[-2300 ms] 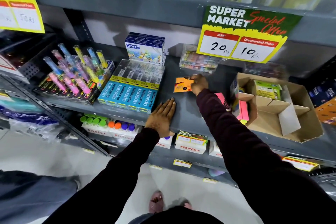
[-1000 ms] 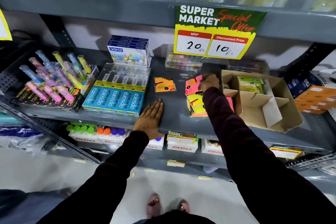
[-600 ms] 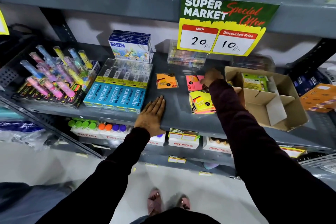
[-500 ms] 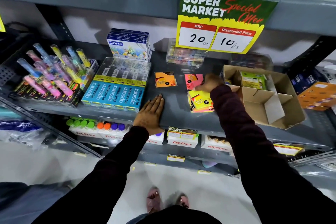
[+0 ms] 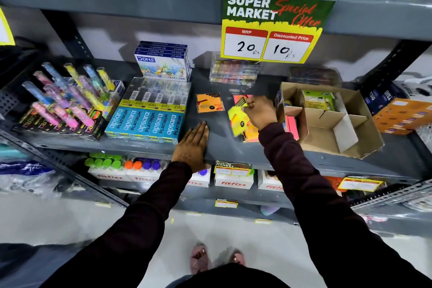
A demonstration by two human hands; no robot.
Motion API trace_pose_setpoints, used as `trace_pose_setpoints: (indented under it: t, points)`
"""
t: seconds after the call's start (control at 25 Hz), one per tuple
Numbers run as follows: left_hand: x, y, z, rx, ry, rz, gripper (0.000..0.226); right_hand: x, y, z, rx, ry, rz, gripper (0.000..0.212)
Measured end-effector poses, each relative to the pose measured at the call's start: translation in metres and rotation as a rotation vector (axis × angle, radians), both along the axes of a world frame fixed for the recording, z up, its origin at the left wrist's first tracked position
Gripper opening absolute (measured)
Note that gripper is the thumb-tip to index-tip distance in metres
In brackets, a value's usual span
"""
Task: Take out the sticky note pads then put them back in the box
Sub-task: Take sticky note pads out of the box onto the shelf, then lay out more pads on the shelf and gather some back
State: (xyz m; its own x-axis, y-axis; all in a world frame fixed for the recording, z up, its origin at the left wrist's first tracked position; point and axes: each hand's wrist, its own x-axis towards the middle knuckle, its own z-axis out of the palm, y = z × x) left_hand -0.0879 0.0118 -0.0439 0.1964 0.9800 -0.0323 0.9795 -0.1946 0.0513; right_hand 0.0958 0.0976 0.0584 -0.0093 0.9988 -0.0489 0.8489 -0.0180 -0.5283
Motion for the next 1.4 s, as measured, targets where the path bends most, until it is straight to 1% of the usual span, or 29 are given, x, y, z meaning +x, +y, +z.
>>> trace_pose_setpoints:
  t: [0.04, 0.12, 0.16, 0.2, 0.24, 0.32, 0.4, 0.48, 0.56, 0.6, 0.64, 0.72, 0.76, 0.96, 1.08, 1.2, 1.32, 1.4]
  points:
    - [0.000, 0.000, 0.000, 0.007, 0.003, 0.001, 0.108, -0.008, -0.001, 0.000, 0.012, 0.025, -0.001, 0.012]
    - [0.000, 0.000, -0.002, 0.014, 0.002, 0.003, 0.107, -0.025, -0.010, -0.006, 0.011, -0.025, 0.033, 0.008]
    - [0.000, 0.000, -0.002, 0.011, 0.002, 0.003, 0.106, -0.033, -0.016, -0.011, 0.016, -0.089, 0.053, 0.025]
    - [0.000, 0.000, -0.003, 0.007, 0.003, 0.004, 0.106, -0.038, -0.023, -0.015, 0.014, -0.173, 0.079, 0.037]
    - [0.000, 0.000, -0.003, 0.007, 0.003, 0.008, 0.107, -0.041, -0.029, -0.019, 0.036, -0.246, 0.114, 0.043]
    - [-0.001, 0.001, -0.003, 0.007, -0.005, 0.012, 0.108, -0.045, -0.037, -0.025, 0.055, -0.383, 0.192, 0.041]
    - [-0.001, 0.001, -0.004, 0.000, -0.011, 0.009, 0.109, -0.045, -0.040, -0.027, 0.073, -0.427, 0.215, 0.036]
    - [-0.001, 0.002, -0.004, -0.002, 0.003, 0.003, 0.111, -0.036, -0.037, -0.025, 0.097, -0.411, 0.188, 0.032]
    - [-0.002, 0.003, -0.004, -0.014, 0.014, 0.004, 0.115, -0.017, -0.029, -0.021, 0.091, -0.383, 0.113, 0.027]
    - [-0.002, 0.003, -0.004, -0.021, 0.016, 0.005, 0.117, -0.005, -0.023, -0.020, 0.051, -0.385, 0.075, 0.029]
    - [-0.003, 0.004, -0.004, -0.022, 0.015, 0.006, 0.118, 0.005, -0.017, -0.019, -0.020, -0.387, 0.042, 0.035]
    - [-0.002, 0.003, -0.003, -0.010, 0.005, 0.008, 0.118, 0.019, -0.011, -0.019, -0.184, -0.377, 0.036, 0.047]
    - [-0.002, 0.002, -0.003, 0.001, 0.000, 0.009, 0.118, 0.021, -0.010, -0.020, -0.217, -0.369, 0.048, 0.049]
    - [-0.002, 0.002, -0.003, 0.008, -0.007, 0.002, 0.117, 0.016, -0.006, -0.023, -0.154, -0.388, -0.003, 0.052]
    - [-0.002, 0.003, -0.004, -0.009, -0.012, -0.002, 0.117, 0.010, -0.003, -0.020, -0.101, -0.428, -0.033, 0.042]
    - [-0.003, 0.004, -0.007, -0.017, -0.009, 0.002, 0.117, 0.009, -0.003, -0.019, -0.113, -0.427, -0.042, 0.037]
    - [-0.004, 0.005, -0.009, -0.004, 0.008, 0.000, 0.117, 0.012, -0.004, -0.015, -0.136, -0.428, -0.049, 0.042]
    - [-0.004, 0.005, -0.011, 0.012, 0.025, -0.003, 0.115, 0.012, 0.002, -0.006, -0.119, -0.373, -0.034, 0.039]
